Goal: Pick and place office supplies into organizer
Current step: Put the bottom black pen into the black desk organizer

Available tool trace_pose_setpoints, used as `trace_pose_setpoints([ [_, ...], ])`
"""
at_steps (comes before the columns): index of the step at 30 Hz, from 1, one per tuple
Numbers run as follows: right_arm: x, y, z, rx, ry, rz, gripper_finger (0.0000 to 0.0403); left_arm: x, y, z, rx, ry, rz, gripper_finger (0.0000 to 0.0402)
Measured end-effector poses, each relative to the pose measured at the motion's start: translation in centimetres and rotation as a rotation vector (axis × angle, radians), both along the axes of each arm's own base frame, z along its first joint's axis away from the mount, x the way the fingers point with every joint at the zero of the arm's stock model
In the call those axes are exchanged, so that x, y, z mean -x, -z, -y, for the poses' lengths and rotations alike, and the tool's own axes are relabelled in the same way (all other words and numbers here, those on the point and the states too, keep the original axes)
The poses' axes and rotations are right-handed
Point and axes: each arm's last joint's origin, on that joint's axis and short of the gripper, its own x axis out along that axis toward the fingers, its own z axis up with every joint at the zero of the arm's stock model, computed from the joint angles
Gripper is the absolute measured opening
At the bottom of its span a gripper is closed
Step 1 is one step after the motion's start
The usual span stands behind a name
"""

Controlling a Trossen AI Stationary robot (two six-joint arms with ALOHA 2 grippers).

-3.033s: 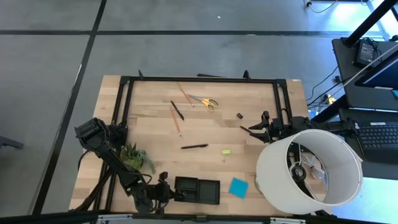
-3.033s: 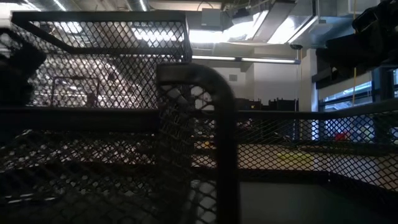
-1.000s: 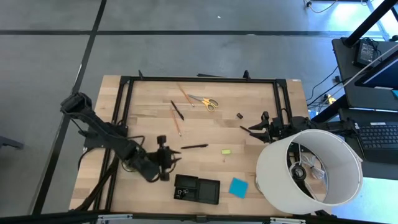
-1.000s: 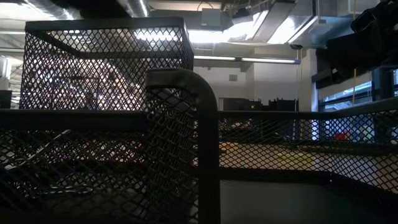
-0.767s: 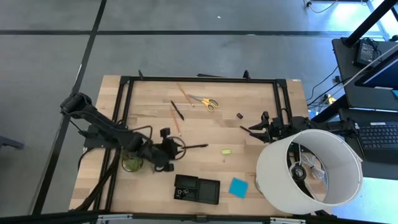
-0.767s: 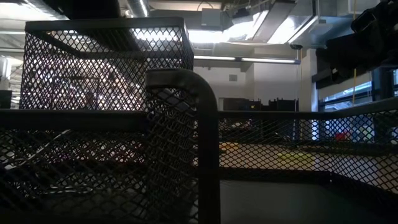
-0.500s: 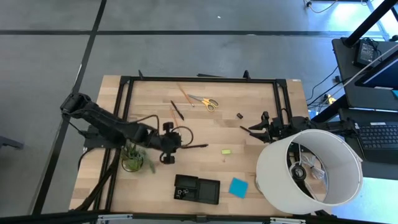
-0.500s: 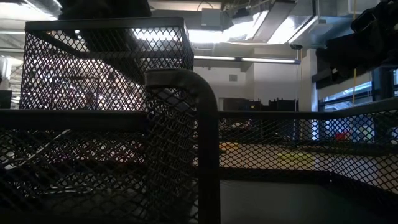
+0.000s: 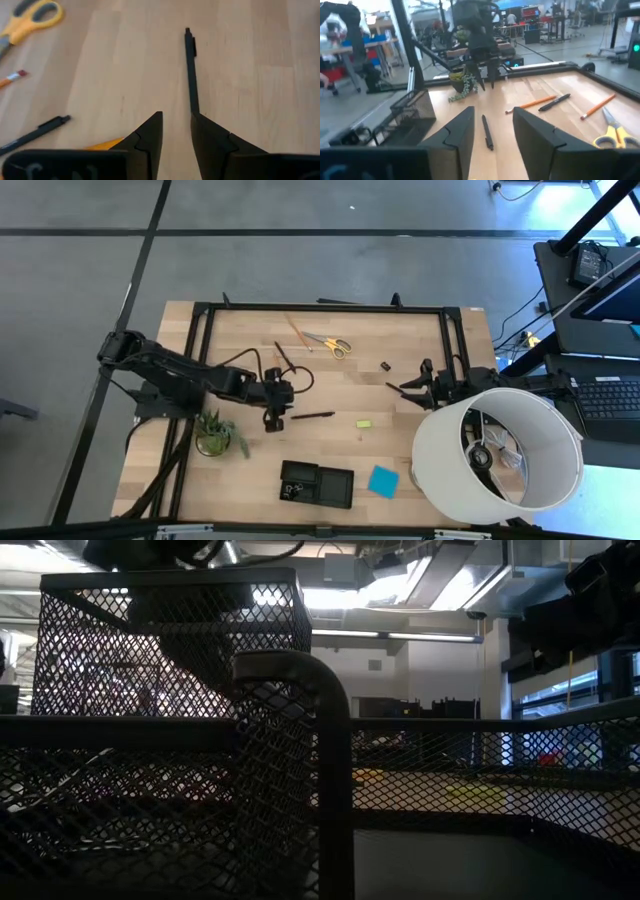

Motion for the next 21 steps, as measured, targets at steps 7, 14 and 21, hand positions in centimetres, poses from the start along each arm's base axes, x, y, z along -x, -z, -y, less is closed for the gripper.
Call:
trace_pose_setpoints([
  [7,0.0,0.0,0.0,0.11,0.003,0.007,0.0137,1.1,2.8,-0.1,-0.004,0.005,0.033,0.0095],
  [14,0.0,0.0,0.0,0.144,0.005,0.009,0.0137,2.0,4.3,0.0,0.026,0.009,0.076,0.0095],
  [21,0.0,0.0,0.0,0.211,0.006,0.011,0.0137,2.0,4.5,0.1,0.009,0.02,0.153,0.0095],
])
